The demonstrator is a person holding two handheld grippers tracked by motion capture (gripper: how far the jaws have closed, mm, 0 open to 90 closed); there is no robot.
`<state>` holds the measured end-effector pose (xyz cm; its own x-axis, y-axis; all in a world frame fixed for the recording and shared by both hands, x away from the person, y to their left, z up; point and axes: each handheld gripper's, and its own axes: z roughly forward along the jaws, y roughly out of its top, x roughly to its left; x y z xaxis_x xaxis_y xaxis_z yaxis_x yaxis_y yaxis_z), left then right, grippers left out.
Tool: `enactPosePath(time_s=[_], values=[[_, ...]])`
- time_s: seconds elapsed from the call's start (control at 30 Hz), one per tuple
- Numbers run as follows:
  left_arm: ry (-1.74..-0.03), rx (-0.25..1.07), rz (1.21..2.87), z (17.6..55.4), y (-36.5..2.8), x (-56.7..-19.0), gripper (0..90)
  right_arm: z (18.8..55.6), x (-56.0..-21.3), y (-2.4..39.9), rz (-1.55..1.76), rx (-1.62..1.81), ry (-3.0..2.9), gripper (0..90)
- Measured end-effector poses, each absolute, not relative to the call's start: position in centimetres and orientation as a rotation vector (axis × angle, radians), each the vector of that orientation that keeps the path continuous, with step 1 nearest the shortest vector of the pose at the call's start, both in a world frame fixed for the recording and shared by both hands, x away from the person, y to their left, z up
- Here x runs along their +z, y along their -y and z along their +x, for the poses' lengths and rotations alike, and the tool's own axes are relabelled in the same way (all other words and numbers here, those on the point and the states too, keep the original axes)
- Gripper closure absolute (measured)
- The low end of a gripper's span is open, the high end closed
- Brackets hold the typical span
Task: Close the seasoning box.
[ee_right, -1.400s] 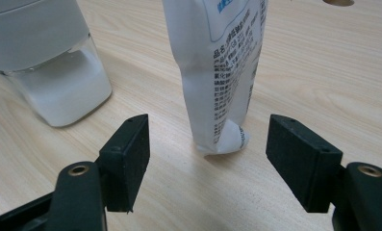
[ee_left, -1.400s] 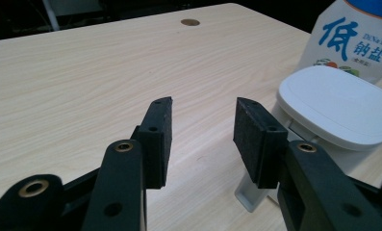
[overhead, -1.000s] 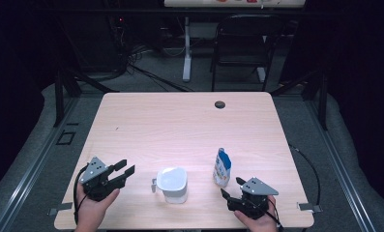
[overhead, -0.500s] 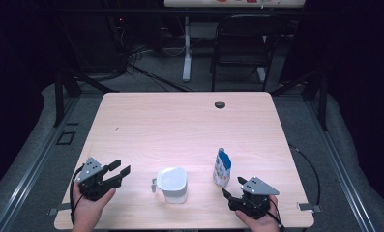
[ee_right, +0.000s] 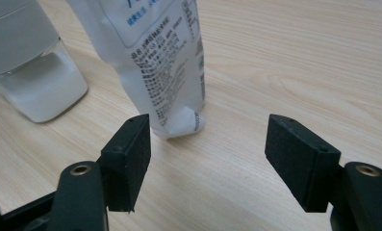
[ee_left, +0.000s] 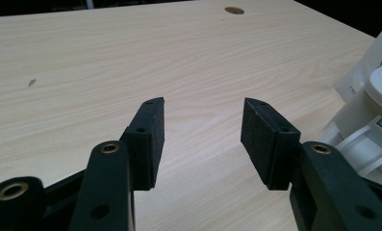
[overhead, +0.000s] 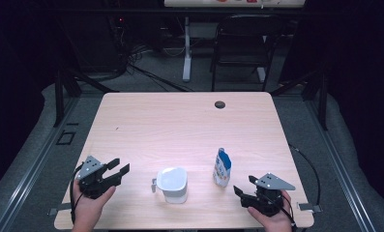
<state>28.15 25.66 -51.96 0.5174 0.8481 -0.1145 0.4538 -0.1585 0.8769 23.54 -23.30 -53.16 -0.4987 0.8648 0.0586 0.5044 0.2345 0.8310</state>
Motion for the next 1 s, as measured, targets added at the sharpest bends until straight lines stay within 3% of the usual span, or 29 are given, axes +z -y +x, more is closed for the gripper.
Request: enactPosePath(time_s=[1.0], values=[[-1.104,0.491,1.898,25.5,-27.1,-52.6,47.4,23.0,-53.2,25.2,1.372,1.149,-2.049,32.9]])
